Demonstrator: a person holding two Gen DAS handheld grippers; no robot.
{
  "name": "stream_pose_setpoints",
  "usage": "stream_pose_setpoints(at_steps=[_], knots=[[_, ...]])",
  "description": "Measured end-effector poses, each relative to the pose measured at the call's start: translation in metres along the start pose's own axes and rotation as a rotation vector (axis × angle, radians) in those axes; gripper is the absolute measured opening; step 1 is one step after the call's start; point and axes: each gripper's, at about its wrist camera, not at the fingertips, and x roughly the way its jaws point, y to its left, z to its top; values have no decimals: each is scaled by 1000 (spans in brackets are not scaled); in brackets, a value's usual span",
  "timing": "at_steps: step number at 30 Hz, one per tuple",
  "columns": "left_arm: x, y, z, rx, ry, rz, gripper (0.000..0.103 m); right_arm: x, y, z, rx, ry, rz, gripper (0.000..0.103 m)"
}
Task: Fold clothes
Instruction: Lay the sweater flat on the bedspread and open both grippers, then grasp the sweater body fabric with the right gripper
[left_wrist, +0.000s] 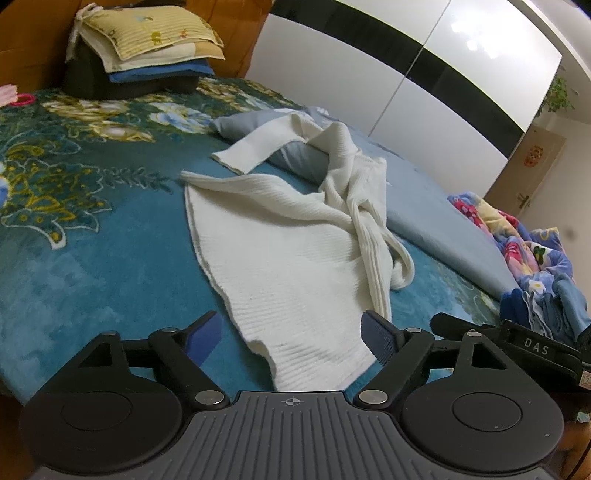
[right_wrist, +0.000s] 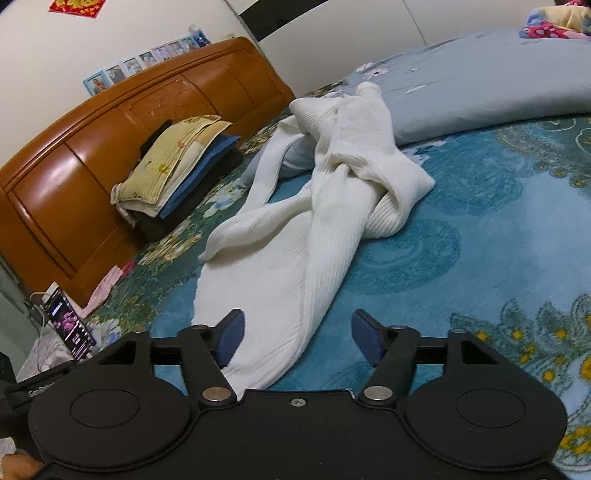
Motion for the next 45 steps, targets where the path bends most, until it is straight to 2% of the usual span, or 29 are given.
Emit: stream_pose_setpoints(at_steps=[7, 11, 13, 14, 15, 16, 20, 22, 28, 36, 45], knots=[[10, 5, 3, -14, 15, -1, 84, 3, -8, 4, 12, -11, -23, 75], [14, 6, 5, -20, 22, 1, 84, 4, -13, 4, 27, -38, -41, 89], [17, 8, 6, -23, 29, 5, 85, 5, -16, 5, 38, -46, -48, 92], [19, 8, 6, -24, 34, 5, 86, 6, -17, 6, 46, -46, -52, 92], [20, 9, 6, -25, 38, 7, 97, 7, -19, 6, 53, -48, -52, 92], [20, 9, 7, -21, 34, 5, 102, 7, -21, 7, 61, -52, -50, 93], [24, 8, 10, -7, 29, 4, 103, 9, -25, 10, 63, -60, -67, 97], [28, 8, 12, -2, 32, 6, 103, 12, -26, 11, 62, -60, -83, 102], [43, 12, 26, 10, 38, 11, 103, 22, -33, 17, 66, -45, -117, 102], [78, 9, 58, 106, 56, 36, 103, 42, -29, 33, 31, -32, -125, 102], [135, 4, 95, 270, 73, 70, 103, 77, 0, 53, -132, 17, -109, 102]])
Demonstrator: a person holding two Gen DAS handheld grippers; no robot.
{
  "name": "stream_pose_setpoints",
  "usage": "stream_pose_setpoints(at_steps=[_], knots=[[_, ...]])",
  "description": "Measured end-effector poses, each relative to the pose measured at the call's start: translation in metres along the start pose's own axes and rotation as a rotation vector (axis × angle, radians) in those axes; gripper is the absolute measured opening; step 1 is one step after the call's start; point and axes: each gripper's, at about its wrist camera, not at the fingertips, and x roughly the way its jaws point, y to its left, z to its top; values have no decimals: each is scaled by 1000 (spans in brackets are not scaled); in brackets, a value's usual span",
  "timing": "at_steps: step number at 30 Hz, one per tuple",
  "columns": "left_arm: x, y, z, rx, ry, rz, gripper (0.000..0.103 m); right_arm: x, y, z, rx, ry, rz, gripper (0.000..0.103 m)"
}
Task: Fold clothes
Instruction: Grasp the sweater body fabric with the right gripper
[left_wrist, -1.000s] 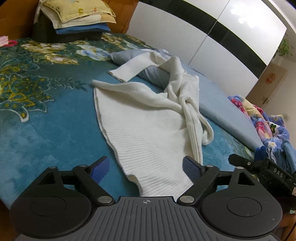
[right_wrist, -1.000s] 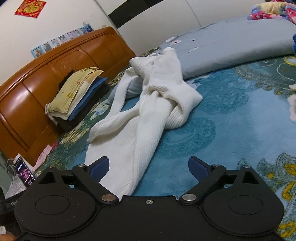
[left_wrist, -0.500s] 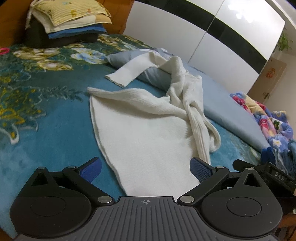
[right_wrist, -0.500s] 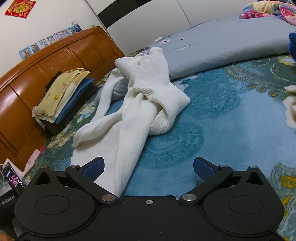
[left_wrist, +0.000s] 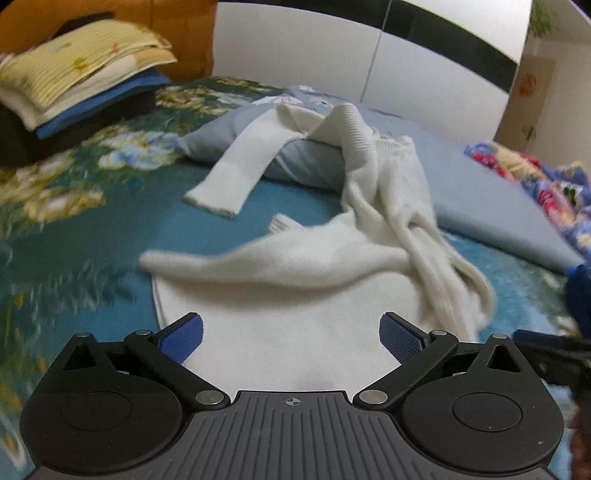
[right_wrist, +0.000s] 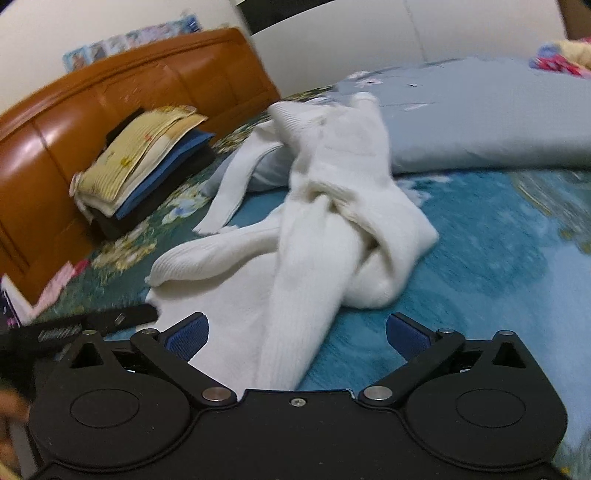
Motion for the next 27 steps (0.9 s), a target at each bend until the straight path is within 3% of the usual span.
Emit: stream_pose_setpoints(at_steps=[6, 15, 18, 20, 21, 23, 24, 25, 26, 27], knots=[[34, 3, 15, 114, 9, 28, 103, 22, 23, 2, -143, 36, -26, 102], [66, 11, 18, 170, 30, 62, 103, 44, 22, -7, -179, 65, -118, 100], [68, 14, 18, 146, 32, 42, 102, 45, 14, -8, -173, 59, -163, 88], [68, 16, 17, 115, 26, 25, 100, 43, 4, -7, -123, 51, -148, 71], [68, 17, 17, 100, 25, 15, 94, 41, -1, -6, -95, 37, -137, 67], [68, 18, 17, 83, 26, 3, 76, 36, -10, -5, -40, 20, -118, 41], [66, 17, 17, 92, 21, 20, 56, 34, -14, -4, -15, 13, -111, 34], [65, 19, 17, 81, 20, 20, 35, 33, -17, -5, 5, 9, -100, 21], [64, 21, 17, 68, 19, 19, 30, 31, -20, -5, 24, 3, -89, 14], [62, 23, 17, 54, 18, 17, 25, 29, -21, -6, 43, -13, -89, 14]])
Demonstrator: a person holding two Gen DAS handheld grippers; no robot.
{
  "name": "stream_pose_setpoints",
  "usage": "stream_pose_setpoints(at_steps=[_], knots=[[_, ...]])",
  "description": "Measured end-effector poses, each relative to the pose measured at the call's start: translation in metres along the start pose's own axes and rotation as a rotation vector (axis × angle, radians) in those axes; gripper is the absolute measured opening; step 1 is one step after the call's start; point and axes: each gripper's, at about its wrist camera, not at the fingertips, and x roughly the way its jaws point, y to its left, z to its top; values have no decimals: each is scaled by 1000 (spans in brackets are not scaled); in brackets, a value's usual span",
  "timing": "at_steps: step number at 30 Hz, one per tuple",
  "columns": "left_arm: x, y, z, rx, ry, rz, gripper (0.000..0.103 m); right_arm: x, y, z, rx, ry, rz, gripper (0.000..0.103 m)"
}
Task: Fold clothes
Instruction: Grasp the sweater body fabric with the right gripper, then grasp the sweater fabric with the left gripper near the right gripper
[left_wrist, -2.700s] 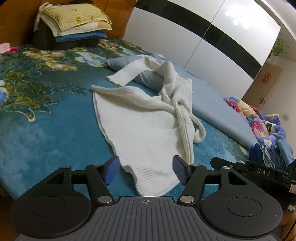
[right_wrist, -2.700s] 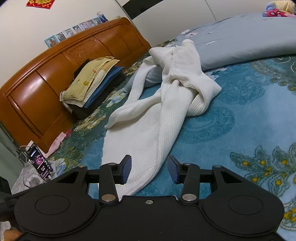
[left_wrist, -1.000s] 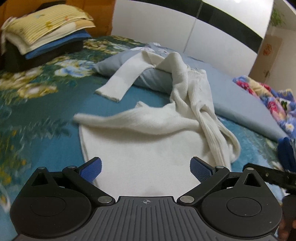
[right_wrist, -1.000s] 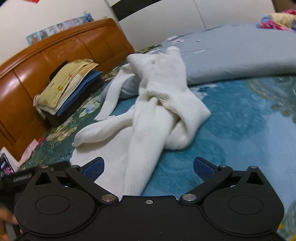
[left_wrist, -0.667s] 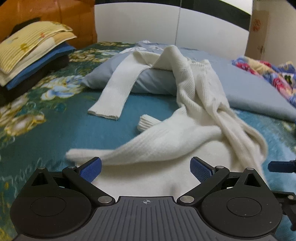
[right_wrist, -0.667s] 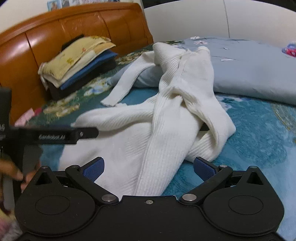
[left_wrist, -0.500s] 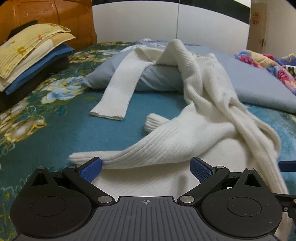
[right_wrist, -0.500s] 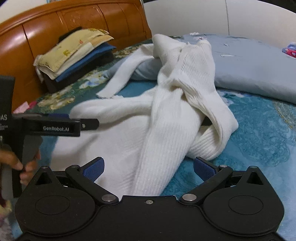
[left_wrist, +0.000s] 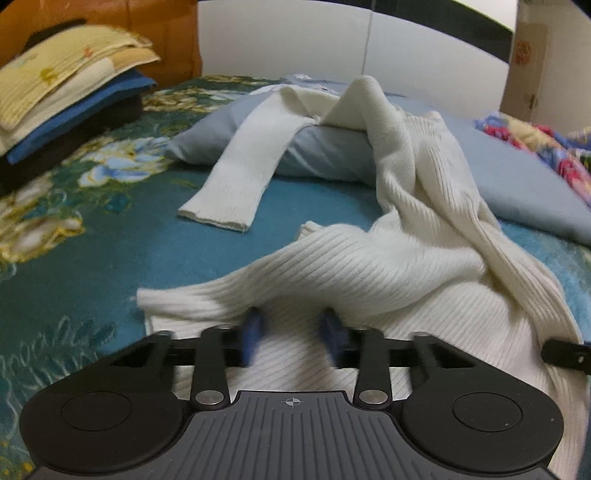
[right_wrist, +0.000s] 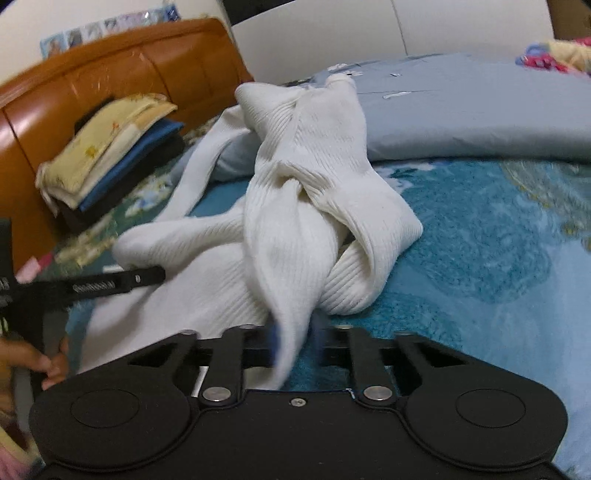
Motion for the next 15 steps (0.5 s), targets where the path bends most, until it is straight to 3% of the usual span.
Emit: stream_pose_setpoints(at_steps=[1, 4, 12, 15], knots=[[-2, 4, 0, -30, 0, -15, 17, -2, -2, -1, 20, -15, 0, 11], [-7, 12, -4, -75, -7, -22, 8, -10, -7, -3, 77, -58, 0, 11], [-20, 10, -12, -50, -26, -29, 8, -16, -32, -11, 201, -46, -18, 9], [-19, 14, -7, -38, -42, -23, 8, -15, -31, -11, 188, -38, -21, 9]])
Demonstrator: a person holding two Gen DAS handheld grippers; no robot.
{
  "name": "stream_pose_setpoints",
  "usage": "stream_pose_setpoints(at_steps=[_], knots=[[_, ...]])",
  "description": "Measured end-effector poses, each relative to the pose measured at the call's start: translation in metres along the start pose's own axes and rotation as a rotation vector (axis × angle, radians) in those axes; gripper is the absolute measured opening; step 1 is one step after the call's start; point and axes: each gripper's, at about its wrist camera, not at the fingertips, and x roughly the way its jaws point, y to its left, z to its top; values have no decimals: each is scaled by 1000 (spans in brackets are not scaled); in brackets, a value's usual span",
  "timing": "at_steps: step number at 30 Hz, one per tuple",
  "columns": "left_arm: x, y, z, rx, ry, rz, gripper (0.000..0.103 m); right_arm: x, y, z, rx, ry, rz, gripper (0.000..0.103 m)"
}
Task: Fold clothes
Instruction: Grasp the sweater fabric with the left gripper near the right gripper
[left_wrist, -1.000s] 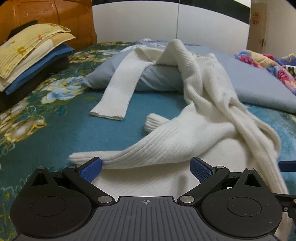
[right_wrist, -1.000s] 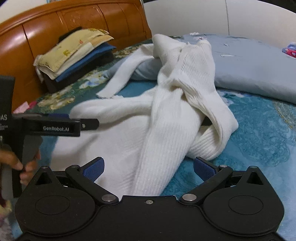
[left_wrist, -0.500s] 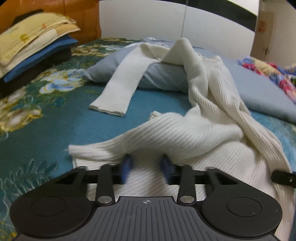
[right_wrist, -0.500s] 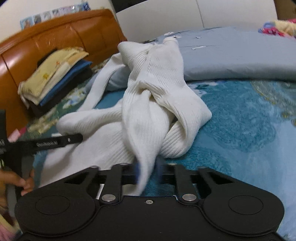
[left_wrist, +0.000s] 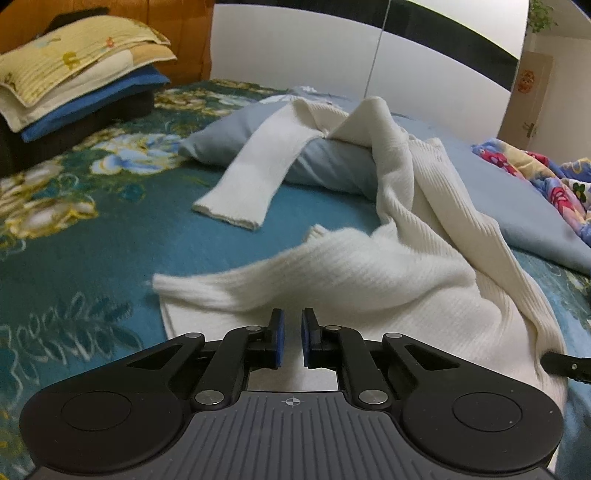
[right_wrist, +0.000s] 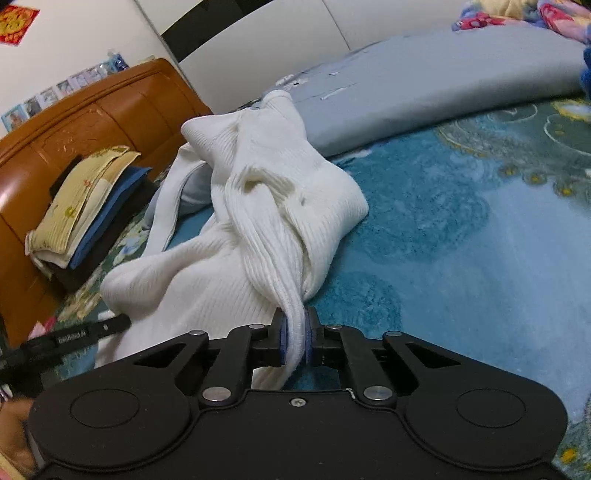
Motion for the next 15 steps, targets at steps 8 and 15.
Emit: stream_pose_setpoints(at_steps=[8, 15], knots=[[4, -10, 11, 159, -25, 20, 35, 4, 3, 1, -26, 13, 0, 13], [-6, -29, 13, 353, -106, 92, 71, 4, 1, 2, -42, 19, 13, 14]])
